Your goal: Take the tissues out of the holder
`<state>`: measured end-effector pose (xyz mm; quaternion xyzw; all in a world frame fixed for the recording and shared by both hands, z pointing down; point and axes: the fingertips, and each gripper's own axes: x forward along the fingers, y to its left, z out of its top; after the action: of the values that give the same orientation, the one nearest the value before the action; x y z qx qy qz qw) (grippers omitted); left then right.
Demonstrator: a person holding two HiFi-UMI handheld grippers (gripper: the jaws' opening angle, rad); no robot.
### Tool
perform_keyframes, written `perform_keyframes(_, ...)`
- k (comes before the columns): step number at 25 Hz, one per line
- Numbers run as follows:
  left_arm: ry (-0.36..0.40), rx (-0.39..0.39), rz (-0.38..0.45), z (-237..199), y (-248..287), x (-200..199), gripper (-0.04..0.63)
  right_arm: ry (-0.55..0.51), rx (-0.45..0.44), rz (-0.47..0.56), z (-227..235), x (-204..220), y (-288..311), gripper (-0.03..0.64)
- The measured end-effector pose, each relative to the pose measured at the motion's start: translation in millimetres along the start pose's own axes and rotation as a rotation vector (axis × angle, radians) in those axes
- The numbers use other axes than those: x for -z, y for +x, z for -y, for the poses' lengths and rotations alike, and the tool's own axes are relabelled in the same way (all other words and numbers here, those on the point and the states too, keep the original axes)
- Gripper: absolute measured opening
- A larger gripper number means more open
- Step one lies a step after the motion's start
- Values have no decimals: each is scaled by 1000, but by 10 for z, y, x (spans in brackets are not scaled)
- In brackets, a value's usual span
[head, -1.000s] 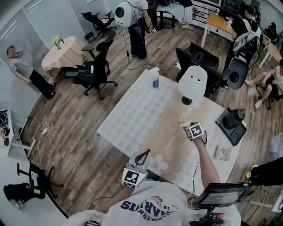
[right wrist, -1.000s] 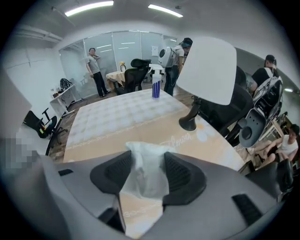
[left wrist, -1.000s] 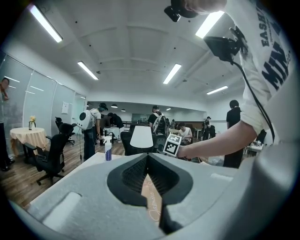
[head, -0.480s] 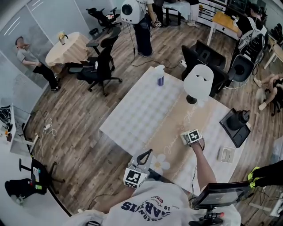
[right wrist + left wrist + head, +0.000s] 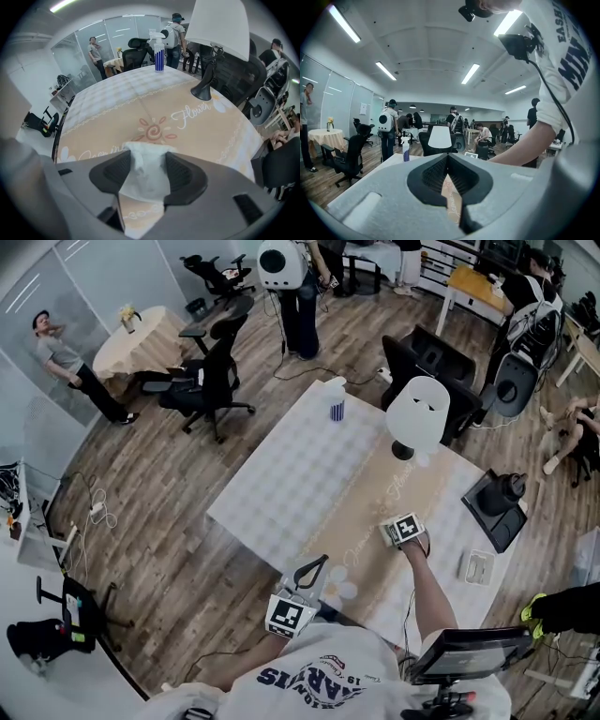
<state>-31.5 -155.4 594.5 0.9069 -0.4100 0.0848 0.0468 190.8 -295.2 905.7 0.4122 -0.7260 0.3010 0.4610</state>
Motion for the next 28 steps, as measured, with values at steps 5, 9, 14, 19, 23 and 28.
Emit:
perform_keyframes(5,9,8,-12,-5,-36,2,3,-33,-7,-2,0,-39,1,274)
perform_keyframes(9,10,13,0,-31,-49,-5,3,-109,7,42,49,-170,-97,328)
perform_keyframes(14,12,27,14,-52,-29,-43,3,-64,62,165,180,-485,-500,327)
perform_keyframes(19,17,90,36,4,100,-137,3,-8,98,344,207,-794,-1180,237)
perform_keyframes(23,33,129,62,114,192,-318,3,39,107,496,123,-962,-1891,174)
perform_keyframes(28,64,225,84,274,375,-425,3,95,123,668,13,-929,-2708,108)
